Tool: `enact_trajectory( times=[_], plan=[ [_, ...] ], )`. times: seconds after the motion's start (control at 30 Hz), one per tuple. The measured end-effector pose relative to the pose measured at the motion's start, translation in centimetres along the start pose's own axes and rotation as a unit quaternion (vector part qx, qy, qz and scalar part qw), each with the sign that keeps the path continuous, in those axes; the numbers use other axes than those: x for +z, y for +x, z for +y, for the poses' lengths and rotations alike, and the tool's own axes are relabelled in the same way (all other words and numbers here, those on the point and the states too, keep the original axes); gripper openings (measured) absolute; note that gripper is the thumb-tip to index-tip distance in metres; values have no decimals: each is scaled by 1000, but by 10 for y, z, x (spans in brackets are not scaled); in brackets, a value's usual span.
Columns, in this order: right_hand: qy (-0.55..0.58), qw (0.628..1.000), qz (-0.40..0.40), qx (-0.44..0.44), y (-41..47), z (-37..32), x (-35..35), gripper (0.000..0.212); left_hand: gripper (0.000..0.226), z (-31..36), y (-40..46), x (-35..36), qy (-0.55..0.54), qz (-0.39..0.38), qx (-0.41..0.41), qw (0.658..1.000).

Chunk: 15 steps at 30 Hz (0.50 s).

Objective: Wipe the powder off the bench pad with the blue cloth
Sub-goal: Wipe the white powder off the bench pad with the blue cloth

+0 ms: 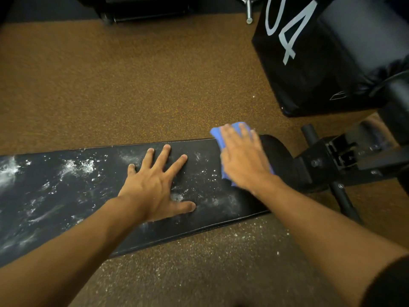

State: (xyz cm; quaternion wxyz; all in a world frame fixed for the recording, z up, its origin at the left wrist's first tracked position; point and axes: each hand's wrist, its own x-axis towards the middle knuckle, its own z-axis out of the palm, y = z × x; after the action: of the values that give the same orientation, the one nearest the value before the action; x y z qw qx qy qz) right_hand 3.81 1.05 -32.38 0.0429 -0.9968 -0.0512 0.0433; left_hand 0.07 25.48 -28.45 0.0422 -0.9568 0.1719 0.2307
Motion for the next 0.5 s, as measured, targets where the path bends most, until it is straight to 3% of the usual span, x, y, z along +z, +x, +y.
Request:
enact_trajectory(
  times=[0.1,0.2,0.3,0.4,0.5],
  plan=[
    [9,997,-17,-71,-41,12,-2,65,120,0,1,0,-10,3,-1,1000],
    [7,1000,-22,-17,-45,50,-7,68,120,0,0,1,-13,1,2,1000],
    [14,999,-10,50,0,31,-6,76,119,3,1,2,-11,-3,1,1000],
    [15,1000,-10,-26,-4,-9,-7,74,120,2,1,1,-10,8,1,1000],
    [12,995,-44,-89,-39,3,-6,69,120,4,-1,2,-11,-4,-1,1000]
  ],
)
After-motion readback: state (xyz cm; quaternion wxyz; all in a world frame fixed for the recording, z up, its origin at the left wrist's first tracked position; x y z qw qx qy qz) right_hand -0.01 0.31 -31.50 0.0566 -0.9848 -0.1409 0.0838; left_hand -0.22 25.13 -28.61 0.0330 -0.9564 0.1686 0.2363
